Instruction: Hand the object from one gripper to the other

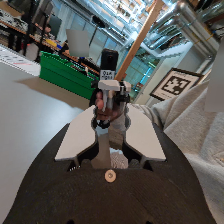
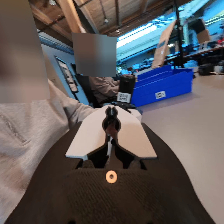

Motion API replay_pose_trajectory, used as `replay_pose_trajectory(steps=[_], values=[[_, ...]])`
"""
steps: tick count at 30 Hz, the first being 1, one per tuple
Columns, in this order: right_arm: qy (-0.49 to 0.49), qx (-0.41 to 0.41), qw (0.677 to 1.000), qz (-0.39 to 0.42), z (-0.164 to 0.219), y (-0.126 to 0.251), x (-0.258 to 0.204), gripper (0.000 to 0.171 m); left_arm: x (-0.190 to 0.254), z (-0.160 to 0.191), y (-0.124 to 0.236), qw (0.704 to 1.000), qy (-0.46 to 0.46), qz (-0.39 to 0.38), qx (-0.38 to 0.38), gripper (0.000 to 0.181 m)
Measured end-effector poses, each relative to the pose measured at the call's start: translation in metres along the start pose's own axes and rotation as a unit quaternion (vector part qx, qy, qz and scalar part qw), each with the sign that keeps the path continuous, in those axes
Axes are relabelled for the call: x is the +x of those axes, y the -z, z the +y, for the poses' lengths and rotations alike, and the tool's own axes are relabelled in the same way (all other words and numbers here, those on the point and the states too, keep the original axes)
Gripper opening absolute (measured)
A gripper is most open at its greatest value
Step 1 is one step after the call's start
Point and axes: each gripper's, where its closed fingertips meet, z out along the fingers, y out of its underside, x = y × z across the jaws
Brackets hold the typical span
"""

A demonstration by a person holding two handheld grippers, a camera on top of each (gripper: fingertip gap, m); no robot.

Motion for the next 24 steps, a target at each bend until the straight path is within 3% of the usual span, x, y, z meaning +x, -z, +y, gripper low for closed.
replay_pose_trajectory(steps=[8, 19, 24], values=[[-0.018, -0.026, 0.998, -0.059, 0.005, -0.002, -0.017, 0.005, 0.038, 0.001, -0.002, 0.991, 0.036, 0.126, -0.008, 0.040], [-0.043, -0.046, 0.994, -0.093, 0.014, -0.008, -0.026, 0.006, 0.044, 0.006, -0.004, 0.990, 0.022, 0.136, -0.021, 0.023], [-0.039, -0.038, 0.994, -0.092, 0.013, -0.008, -0.025, 0.006, 0.043, 0.006, -0.004, 0.991, 0.008, 0.129, -0.023, 0.023]])
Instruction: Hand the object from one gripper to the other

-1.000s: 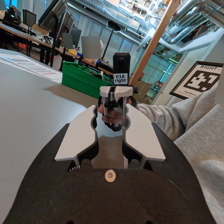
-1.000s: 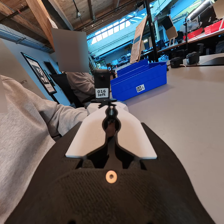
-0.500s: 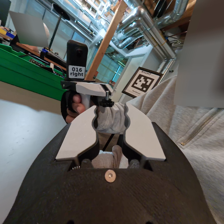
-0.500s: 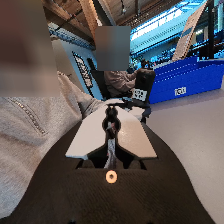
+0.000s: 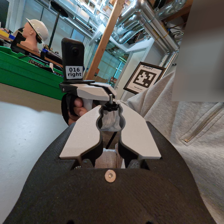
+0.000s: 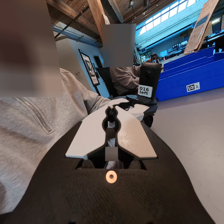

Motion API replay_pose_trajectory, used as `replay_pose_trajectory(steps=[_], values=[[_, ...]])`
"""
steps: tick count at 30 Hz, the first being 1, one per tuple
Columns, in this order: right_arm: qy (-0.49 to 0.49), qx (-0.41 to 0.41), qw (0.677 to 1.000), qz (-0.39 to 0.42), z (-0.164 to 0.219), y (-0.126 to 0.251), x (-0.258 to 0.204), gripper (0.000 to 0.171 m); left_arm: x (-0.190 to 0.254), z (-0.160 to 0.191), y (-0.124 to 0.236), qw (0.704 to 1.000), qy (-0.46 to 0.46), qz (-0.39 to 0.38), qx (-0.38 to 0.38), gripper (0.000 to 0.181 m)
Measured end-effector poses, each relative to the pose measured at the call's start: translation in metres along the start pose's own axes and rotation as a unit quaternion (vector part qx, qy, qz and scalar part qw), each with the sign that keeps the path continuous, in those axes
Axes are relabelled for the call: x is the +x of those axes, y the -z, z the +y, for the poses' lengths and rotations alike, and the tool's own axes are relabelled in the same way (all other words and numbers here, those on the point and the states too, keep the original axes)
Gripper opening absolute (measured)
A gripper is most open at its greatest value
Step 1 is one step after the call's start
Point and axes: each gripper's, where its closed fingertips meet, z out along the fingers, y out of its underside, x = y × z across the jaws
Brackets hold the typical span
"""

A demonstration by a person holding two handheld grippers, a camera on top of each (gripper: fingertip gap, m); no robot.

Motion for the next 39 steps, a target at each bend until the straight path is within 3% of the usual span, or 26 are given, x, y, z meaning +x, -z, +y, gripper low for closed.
replay_pose_trajectory(steps=[2, 5, 9, 15, 24, 33, 39], values=[[0.008, 0.009, 1.000, 0.010, -0.001, 0.000, 0.003, 0.007, -0.001, -0.001, 0.001, 1.000, -0.002, -0.004, 0.002, 0.023], [0.014, 0.024, 0.999, 0.046, -0.003, 0.003, 0.015, 0.031, -0.003, -0.004, 0.002, 1.000, -0.004, -0.012, 0.010, 0.023], [0.020, 0.046, 0.995, 0.087, -0.010, 0.012, 0.027, 0.038, -0.017, -0.010, 0.009, 0.997, -0.021, -0.064, 0.025, 0.023], [0.018, 0.034, 0.990, 0.139, -0.006, 0.017, 0.042, 0.035, -0.041, -0.023, 0.027, 0.983, -0.060, -0.164, 0.048, 0.022], [0.062, -0.013, 0.976, 0.207, 0.003, 0.018, 0.055, 0.022, -0.058, -0.018, 0.033, 0.940, -0.190, -0.282, -0.014, 0.023], [-0.082, 0.042, 0.986, 0.142, 0.001, 0.018, 0.054, 0.037, -0.055, -0.011, 0.025, 0.906, -0.289, -0.304, -0.061, 0.023], [-0.246, 0.089, 0.963, 0.059, -0.001, 0.019, 0.053, 0.048, -0.058, -0.010, 0.028, 0.889, -0.320, -0.318, -0.076, 0.023]])
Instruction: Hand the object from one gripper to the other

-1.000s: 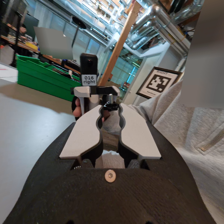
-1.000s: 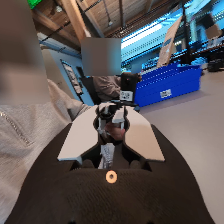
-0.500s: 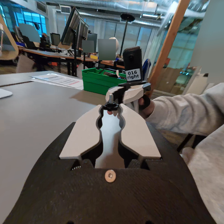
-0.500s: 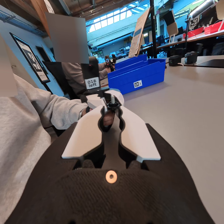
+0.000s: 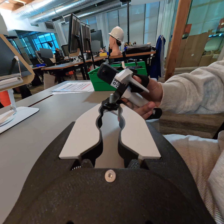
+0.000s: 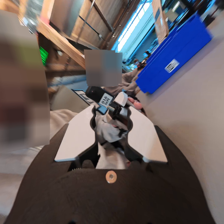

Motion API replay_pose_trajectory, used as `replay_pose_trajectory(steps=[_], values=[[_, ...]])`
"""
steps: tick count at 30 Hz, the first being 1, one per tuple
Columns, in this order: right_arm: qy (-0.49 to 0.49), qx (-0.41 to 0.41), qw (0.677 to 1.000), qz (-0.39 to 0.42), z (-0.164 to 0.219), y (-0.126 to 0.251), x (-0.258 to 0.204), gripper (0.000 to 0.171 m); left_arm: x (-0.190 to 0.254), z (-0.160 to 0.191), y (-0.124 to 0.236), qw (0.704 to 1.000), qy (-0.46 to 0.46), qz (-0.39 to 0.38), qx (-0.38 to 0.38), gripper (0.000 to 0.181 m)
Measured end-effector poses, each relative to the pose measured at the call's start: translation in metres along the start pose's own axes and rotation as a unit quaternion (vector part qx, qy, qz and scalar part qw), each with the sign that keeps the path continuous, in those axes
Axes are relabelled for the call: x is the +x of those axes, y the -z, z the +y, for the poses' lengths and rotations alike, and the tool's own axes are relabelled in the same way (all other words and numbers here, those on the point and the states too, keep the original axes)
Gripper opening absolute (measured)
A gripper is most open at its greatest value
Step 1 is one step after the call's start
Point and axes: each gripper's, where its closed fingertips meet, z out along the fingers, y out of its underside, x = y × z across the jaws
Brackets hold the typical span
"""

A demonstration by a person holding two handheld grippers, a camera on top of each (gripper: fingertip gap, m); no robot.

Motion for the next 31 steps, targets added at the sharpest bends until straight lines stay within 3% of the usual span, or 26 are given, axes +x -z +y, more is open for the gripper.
replay_pose_trajectory(steps=[3, 7, 10, 14, 16, 20, 24, 28, 31], values=[[-0.043, -0.017, 0.999, -0.007, 0.006, -0.002, 0.003, 0.044, -0.001, 0.003, 0.000, 0.999, -0.043, -0.009, -0.012, 0.023], [-0.060, -0.039, 0.997, 0.003, 0.014, -0.006, 0.005, 0.025, 0.003, 0.006, -0.001, 0.995, -0.099, -0.014, -0.023, 0.023], [-0.061, -0.045, 0.997, 0.015, 0.015, -0.005, 0.007, 0.024, 0.003, 0.008, -0.002, 0.994, -0.105, -0.015, -0.029, 0.023], [-0.017, -0.053, 0.998, 0.038, 0.014, -0.004, 0.009, 0.024, 0.001, 0.010, -0.003, 0.996, -0.085, -0.020, -0.028, 0.024], [0.017, -0.044, 0.998, 0.040, 0.009, -0.004, 0.005, 0.024, 0.001, 0.013, -0.004, 0.997, -0.074, -0.018, -0.032, 0.033], [0.135, -0.036, 0.988, 0.069, 0.004, -0.002, 0.004, 0.024, -0.002, 0.009, -0.003, 0.999, -0.041, -0.015, -0.019, 0.041], [0.294, -0.061, 0.947, 0.110, 0.006, -0.004, 0.004, 0.024, -0.005, 0.002, 0.000, 1.000, 0.020, 0.001, 0.009, 0.044], [0.437, -0.090, 0.880, 0.160, 0.009, -0.005, 0.008, 0.024, -0.001, -0.008, 0.005, 0.989, 0.126, 0.062, 0.047, 0.068], [0.519, -0.114, 0.825, 0.195, 0.010, -0.004, 0.015, 0.024, -0.010, -0.016, 0.010, 0.967, 0.227, 0.092, 0.076, 0.069]])
